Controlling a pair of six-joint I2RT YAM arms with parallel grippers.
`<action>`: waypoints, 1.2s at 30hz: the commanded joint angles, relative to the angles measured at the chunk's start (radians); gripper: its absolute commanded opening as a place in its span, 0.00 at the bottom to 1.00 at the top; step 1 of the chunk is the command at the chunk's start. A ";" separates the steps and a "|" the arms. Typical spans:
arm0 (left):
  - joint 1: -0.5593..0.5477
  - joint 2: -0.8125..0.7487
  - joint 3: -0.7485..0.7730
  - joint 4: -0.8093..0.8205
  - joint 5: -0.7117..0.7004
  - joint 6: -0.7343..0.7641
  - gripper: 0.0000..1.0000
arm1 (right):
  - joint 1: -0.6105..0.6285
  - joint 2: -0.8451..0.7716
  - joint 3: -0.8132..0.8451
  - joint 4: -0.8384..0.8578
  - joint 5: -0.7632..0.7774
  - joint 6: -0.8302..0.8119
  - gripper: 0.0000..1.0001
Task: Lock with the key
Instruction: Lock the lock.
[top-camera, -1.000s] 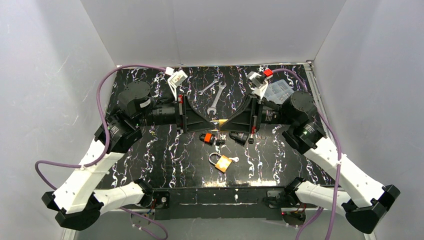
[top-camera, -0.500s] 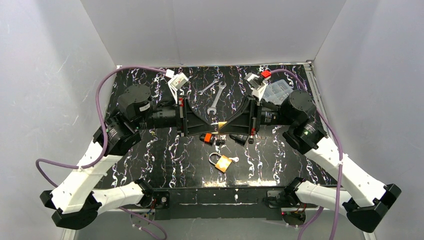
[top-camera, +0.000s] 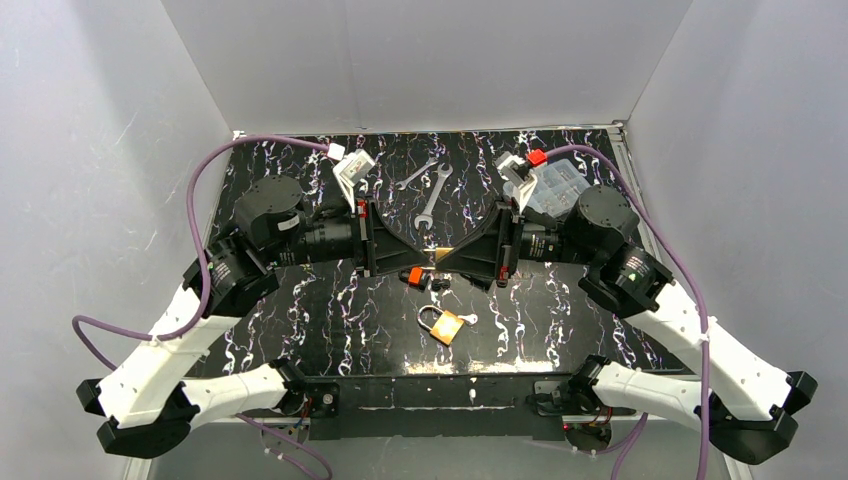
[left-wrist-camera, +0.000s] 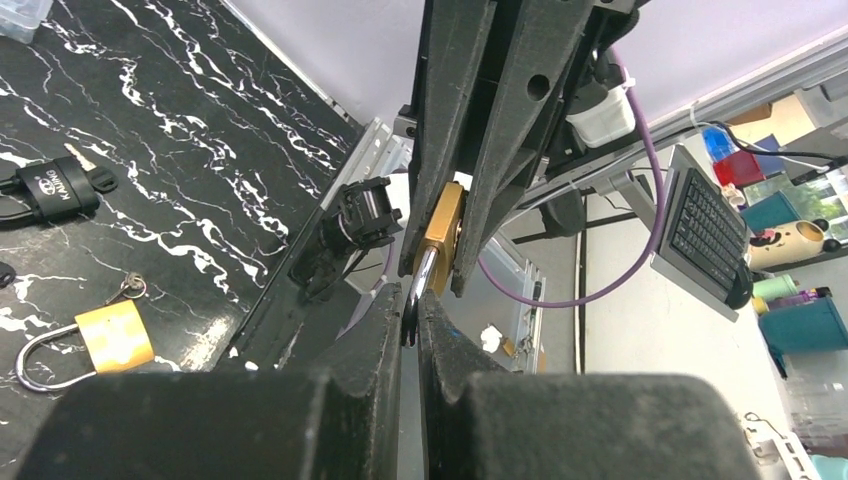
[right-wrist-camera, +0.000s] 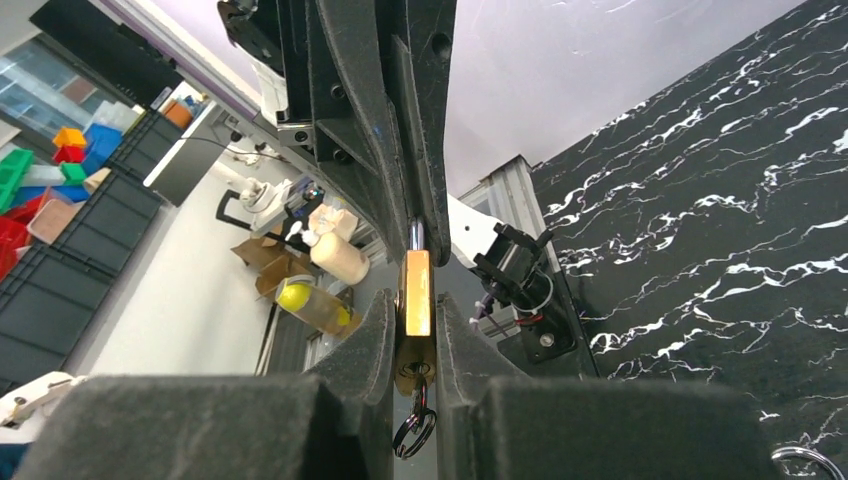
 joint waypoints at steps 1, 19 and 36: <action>-0.038 0.050 0.004 0.072 -0.056 -0.021 0.00 | 0.052 0.058 0.050 -0.050 0.084 -0.082 0.01; -0.104 0.067 0.041 0.109 -0.068 -0.029 0.00 | 0.108 0.132 0.103 -0.124 0.145 -0.115 0.01; -0.130 0.070 0.000 0.279 0.019 -0.101 0.00 | 0.109 0.134 0.087 -0.064 0.081 -0.098 0.01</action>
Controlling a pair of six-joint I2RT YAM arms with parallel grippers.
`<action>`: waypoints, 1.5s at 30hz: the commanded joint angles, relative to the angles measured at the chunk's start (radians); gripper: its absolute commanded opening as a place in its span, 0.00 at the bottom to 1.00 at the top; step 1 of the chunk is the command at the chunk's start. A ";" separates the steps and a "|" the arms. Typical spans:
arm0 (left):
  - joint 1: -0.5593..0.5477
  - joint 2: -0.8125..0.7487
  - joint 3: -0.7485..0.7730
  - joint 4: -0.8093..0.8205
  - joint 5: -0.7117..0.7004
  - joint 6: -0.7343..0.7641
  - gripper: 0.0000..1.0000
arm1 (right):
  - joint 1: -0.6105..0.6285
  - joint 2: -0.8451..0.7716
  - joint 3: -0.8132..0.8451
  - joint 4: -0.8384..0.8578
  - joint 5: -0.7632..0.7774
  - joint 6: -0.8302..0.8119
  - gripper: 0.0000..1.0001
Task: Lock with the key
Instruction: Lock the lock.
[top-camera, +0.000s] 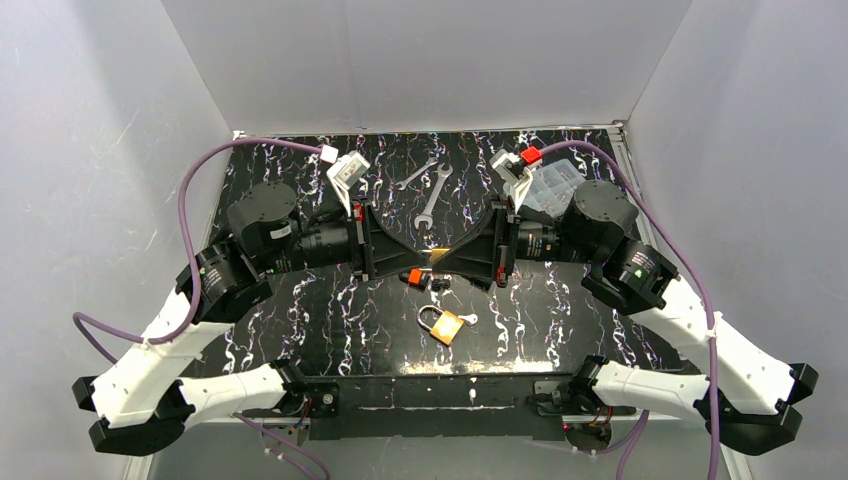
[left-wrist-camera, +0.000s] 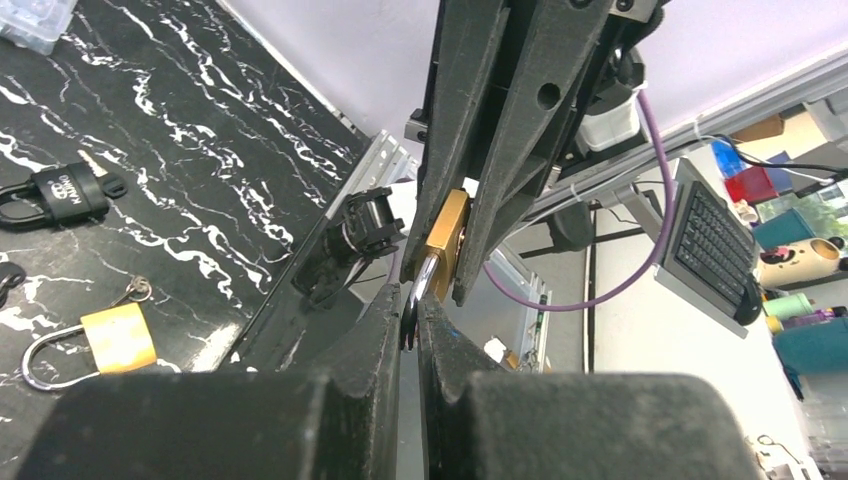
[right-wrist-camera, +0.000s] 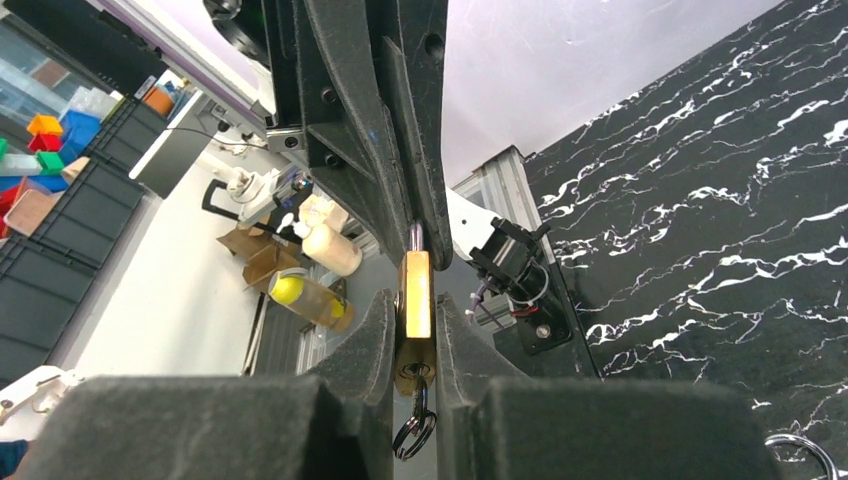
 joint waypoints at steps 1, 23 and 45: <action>-0.064 0.085 -0.014 0.306 0.123 -0.101 0.00 | 0.048 0.091 -0.017 0.078 0.005 -0.035 0.01; -0.076 0.111 -0.012 0.233 0.076 -0.087 0.00 | 0.051 0.106 0.010 0.075 0.010 -0.025 0.01; -0.160 0.167 0.125 0.055 -0.077 0.009 0.00 | 0.157 0.134 0.137 -0.145 0.317 -0.105 0.01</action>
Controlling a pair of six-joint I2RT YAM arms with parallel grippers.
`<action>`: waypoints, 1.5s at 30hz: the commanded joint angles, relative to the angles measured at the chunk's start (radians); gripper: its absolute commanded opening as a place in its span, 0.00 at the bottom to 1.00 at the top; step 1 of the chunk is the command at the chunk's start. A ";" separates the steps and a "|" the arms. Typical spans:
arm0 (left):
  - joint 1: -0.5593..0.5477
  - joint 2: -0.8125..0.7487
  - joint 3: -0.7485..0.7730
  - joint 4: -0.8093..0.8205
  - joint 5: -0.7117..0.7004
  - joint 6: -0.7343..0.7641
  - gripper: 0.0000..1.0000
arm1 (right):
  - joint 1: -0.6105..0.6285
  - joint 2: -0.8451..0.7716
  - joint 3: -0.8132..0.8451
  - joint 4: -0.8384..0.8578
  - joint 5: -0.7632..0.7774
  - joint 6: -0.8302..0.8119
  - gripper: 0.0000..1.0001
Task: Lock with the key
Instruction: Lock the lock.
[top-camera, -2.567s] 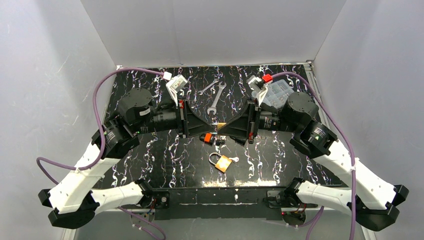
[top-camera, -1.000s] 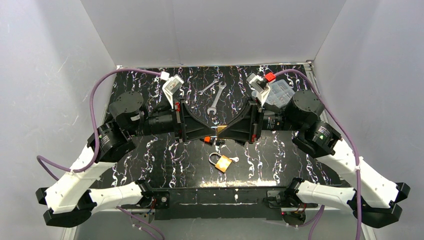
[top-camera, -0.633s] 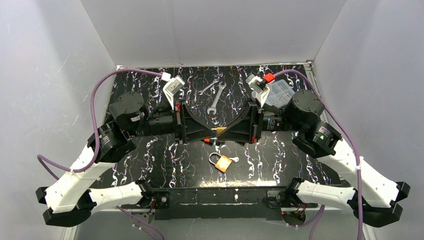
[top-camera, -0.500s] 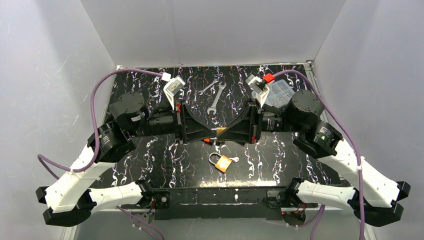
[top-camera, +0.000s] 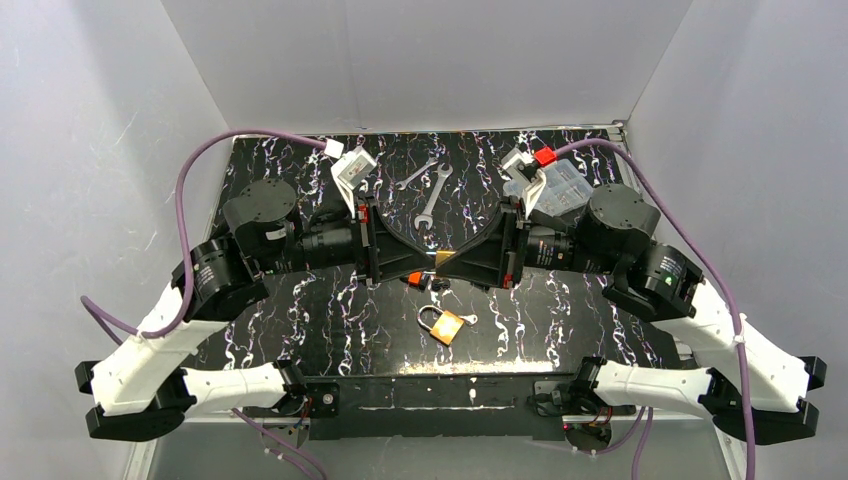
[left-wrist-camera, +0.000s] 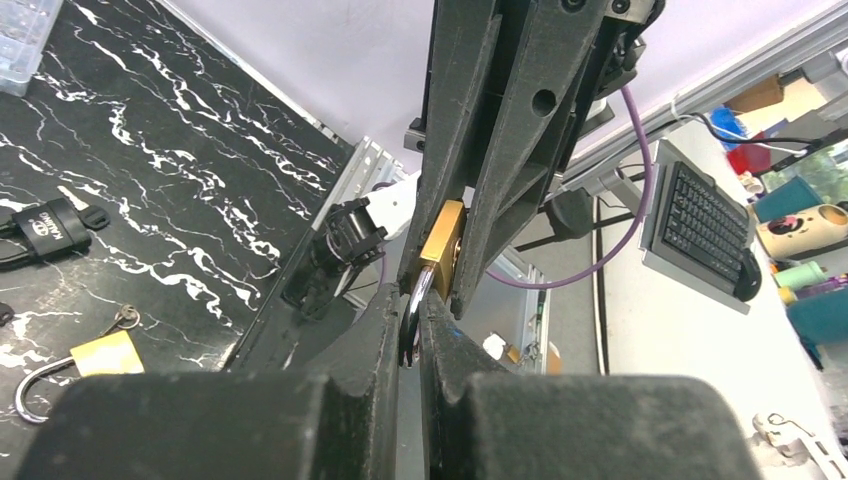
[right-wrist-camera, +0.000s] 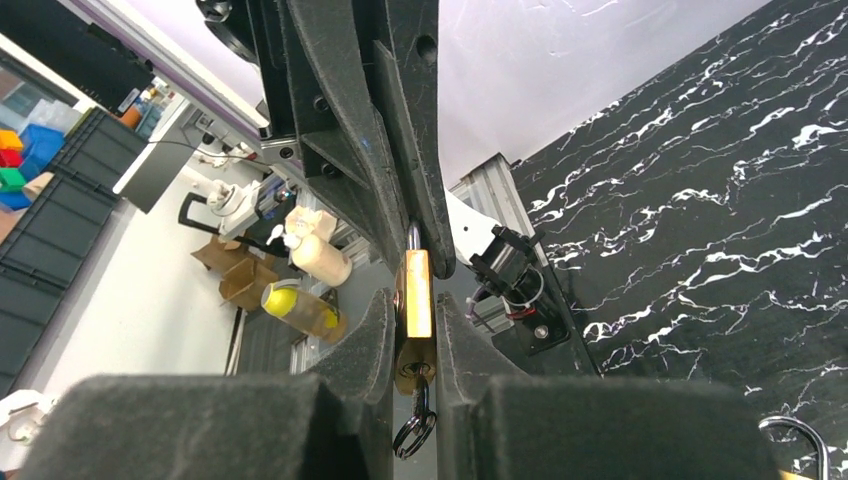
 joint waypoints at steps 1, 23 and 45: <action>-0.071 0.130 0.033 0.056 -0.040 -0.014 0.00 | 0.039 0.144 0.011 -0.008 0.147 -0.072 0.01; -0.201 0.273 0.236 0.021 -0.059 0.036 0.00 | 0.086 0.253 0.071 -0.059 0.218 -0.093 0.01; -0.276 0.376 0.318 0.096 -0.062 -0.004 0.00 | 0.148 0.393 0.124 -0.081 0.375 -0.071 0.01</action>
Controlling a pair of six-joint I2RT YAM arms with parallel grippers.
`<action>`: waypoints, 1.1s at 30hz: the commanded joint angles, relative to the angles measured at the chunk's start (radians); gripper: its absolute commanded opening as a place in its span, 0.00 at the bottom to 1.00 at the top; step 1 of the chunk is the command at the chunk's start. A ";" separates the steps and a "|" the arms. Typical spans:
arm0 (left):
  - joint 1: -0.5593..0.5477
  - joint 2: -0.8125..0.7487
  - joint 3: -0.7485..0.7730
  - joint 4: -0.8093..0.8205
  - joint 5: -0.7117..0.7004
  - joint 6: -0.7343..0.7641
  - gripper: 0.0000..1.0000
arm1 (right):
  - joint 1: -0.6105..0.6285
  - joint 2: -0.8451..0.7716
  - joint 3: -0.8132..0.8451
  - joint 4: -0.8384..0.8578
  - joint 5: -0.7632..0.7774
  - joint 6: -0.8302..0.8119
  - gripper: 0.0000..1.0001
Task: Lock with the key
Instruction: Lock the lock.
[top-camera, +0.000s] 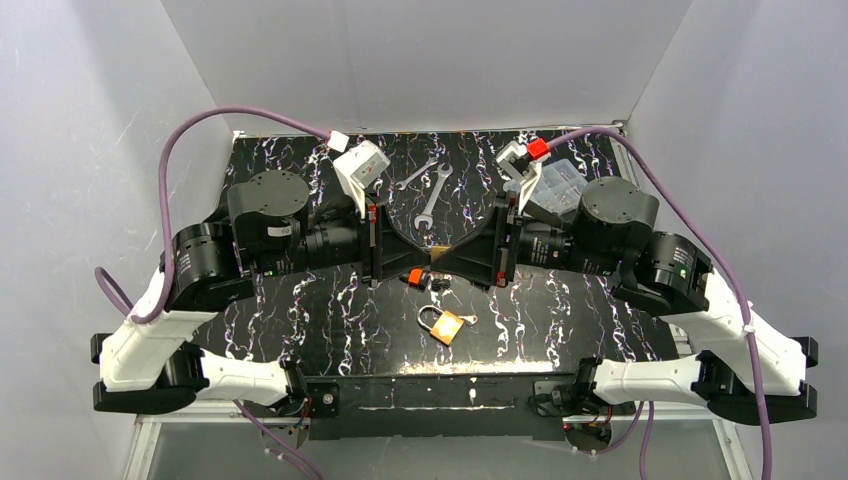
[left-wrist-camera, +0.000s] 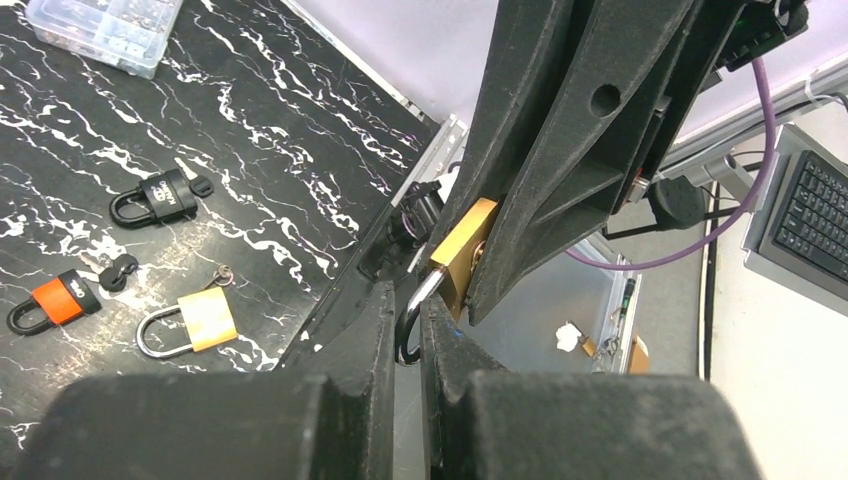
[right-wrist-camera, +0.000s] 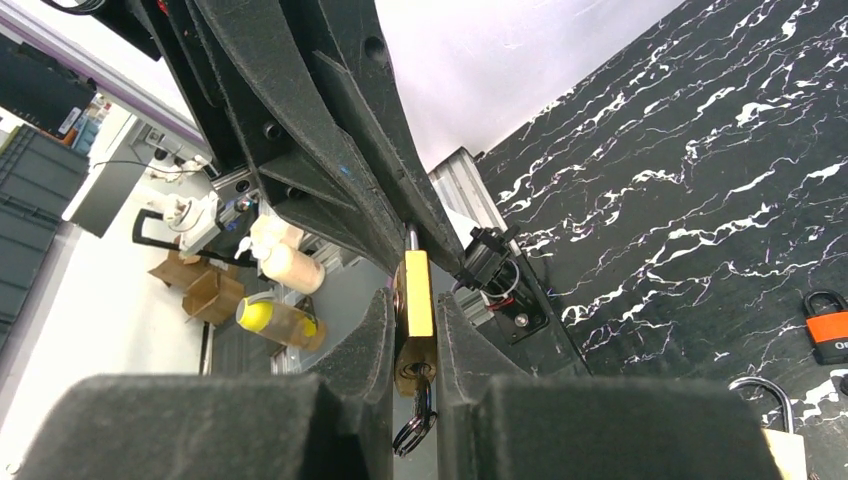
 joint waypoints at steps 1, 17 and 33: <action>-0.103 0.217 -0.011 0.423 0.229 -0.132 0.00 | 0.028 0.301 -0.074 0.127 0.165 -0.040 0.01; -0.116 0.184 -0.025 0.422 0.138 -0.108 0.00 | 0.026 0.319 -0.158 0.197 0.165 -0.039 0.01; 0.288 -0.111 -0.323 0.315 0.159 -0.124 0.00 | -0.296 -0.062 -0.578 0.614 -0.382 0.072 0.64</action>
